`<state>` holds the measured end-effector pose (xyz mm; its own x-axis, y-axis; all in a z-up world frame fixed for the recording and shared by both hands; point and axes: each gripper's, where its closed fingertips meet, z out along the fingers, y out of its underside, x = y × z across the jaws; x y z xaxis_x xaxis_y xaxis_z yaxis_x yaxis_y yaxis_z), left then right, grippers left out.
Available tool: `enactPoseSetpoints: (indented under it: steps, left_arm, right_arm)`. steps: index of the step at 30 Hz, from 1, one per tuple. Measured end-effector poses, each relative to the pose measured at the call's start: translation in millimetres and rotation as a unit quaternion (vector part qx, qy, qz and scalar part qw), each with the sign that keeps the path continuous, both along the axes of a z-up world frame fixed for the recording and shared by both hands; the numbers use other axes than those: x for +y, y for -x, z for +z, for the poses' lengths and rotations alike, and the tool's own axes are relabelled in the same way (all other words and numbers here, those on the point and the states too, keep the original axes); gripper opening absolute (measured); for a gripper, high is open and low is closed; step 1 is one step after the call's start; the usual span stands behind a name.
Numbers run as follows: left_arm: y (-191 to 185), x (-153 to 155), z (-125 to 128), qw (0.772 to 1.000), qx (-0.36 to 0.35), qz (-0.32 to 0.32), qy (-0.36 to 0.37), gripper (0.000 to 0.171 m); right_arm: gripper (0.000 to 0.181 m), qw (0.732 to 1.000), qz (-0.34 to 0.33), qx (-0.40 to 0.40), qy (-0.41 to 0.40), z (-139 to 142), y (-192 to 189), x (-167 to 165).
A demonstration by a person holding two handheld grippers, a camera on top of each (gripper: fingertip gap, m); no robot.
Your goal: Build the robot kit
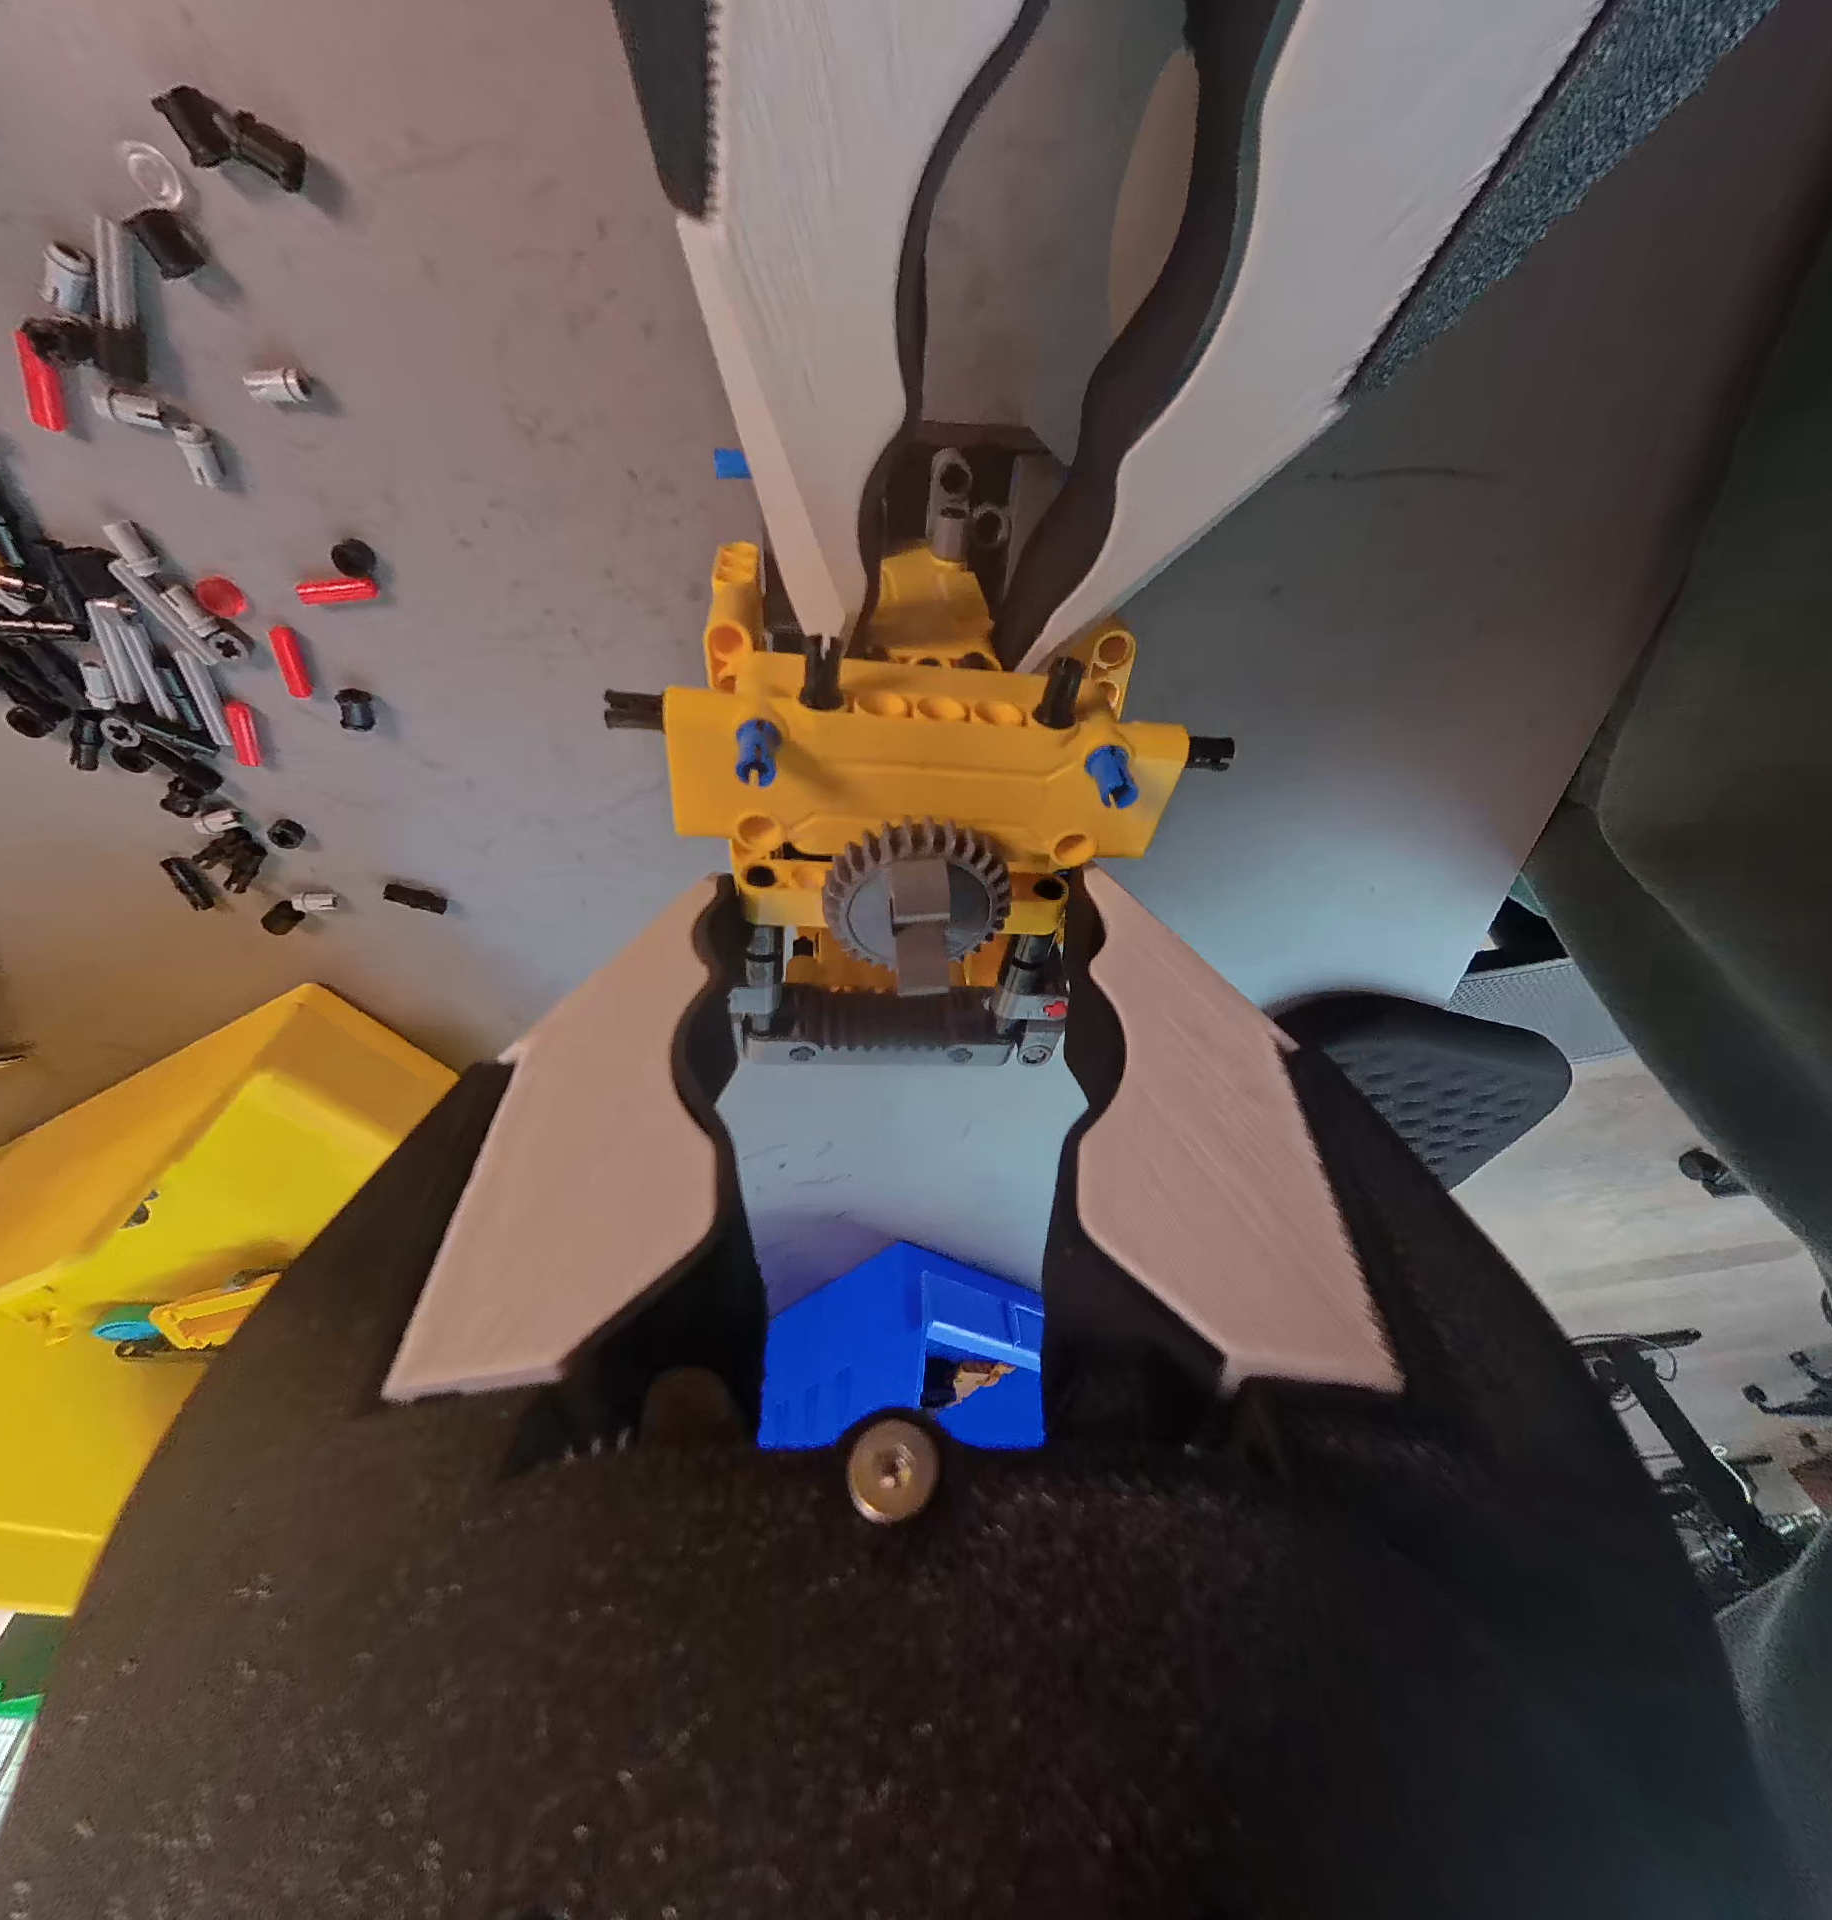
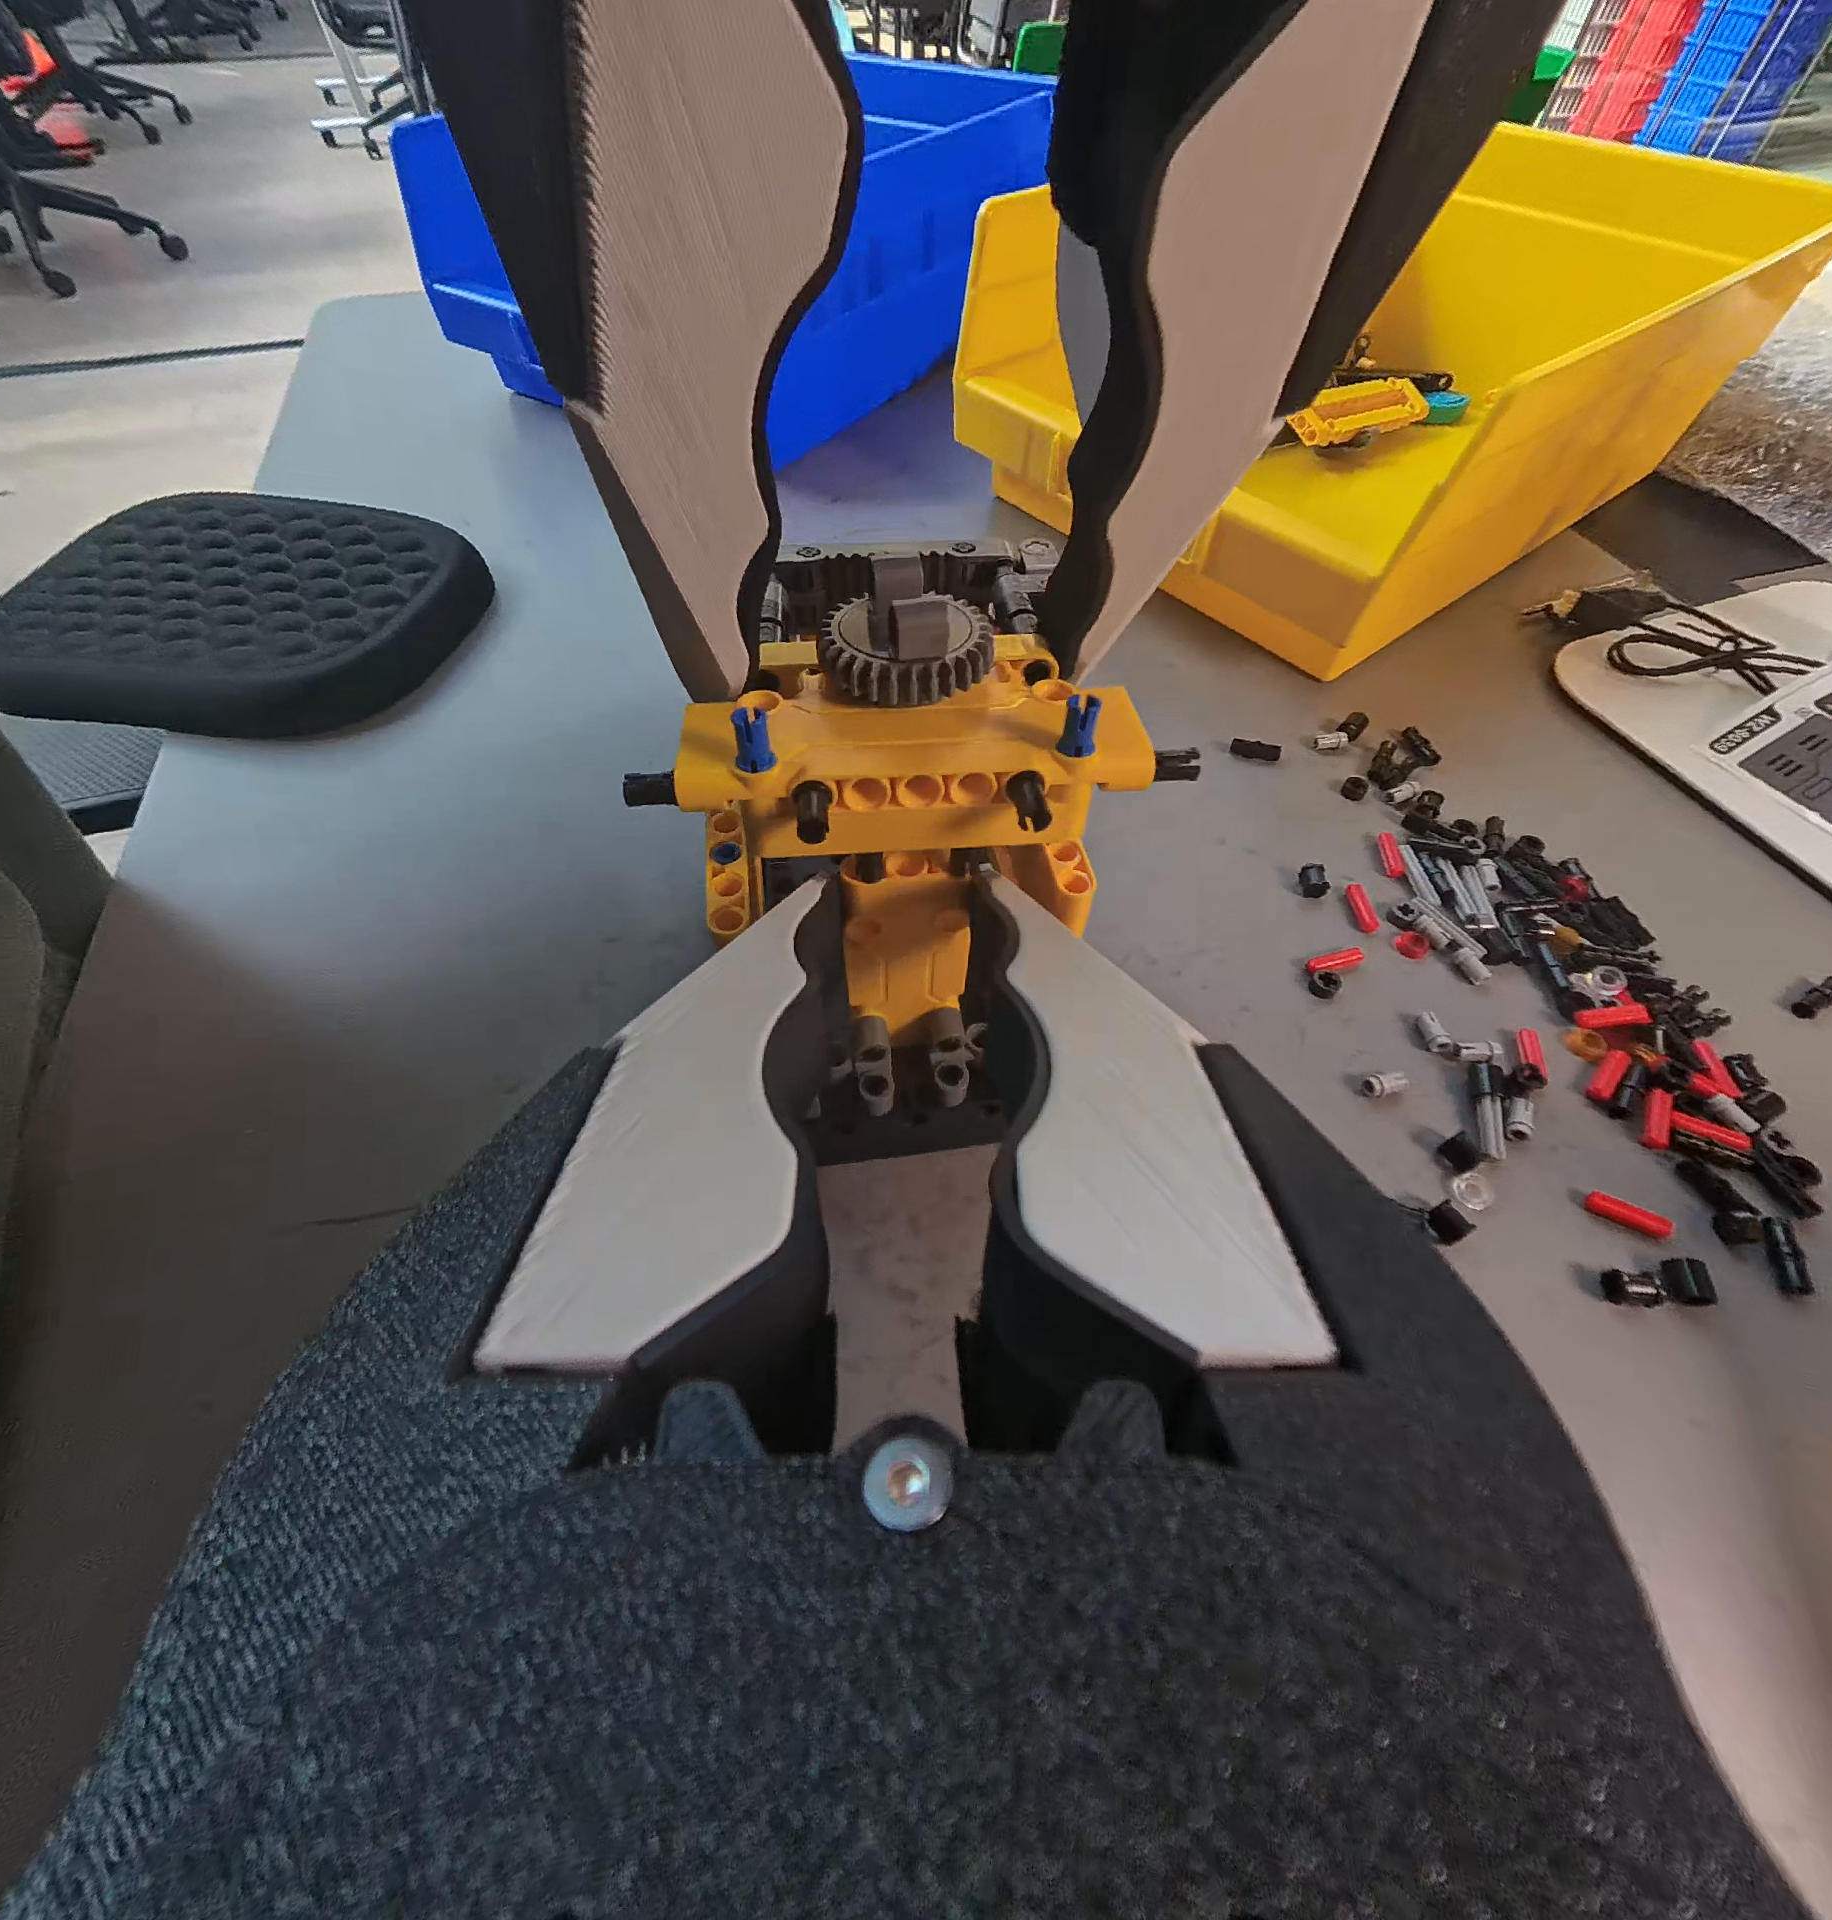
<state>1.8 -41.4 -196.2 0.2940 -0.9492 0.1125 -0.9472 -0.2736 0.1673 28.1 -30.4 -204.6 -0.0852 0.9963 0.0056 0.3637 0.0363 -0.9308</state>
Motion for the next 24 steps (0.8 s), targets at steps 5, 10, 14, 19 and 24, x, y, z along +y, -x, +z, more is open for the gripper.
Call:
enactPoseSetpoints:
  steps: [5,10,14,19,24]
  left_arm:
    - [2.6,-2.8,-0.8,1.000,0.023,-0.002,0.010,0.061]
    - [3.3,-2.3,-1.2,0.999,0.031,0.003,0.015,0.061]
    - [3.2,-2.6,-1.6,0.999,0.038,0.005,0.022,0.061]
    - [3.3,-4.7,-2.6,0.998,0.047,0.006,0.036,0.061]
    - [1.8,-6.0,-2.4,0.999,0.033,0.006,0.040,0.062]
  right_arm:
    - [0.023,1.000,-0.003,0.000,0.001,0.1,-0.1,-0.2]
    - [0.023,1.000,-0.008,0.000,-0.001,0.1,0.3,0.5]
    - [0.022,1.000,-0.010,0.001,-0.007,0.2,0.4,0.4]
    - [0.023,1.000,-0.009,0.002,-0.008,0.3,0.4,-0.3]
    - [0.023,1.000,-0.008,0.003,-0.011,0.4,0.2,-1.1]
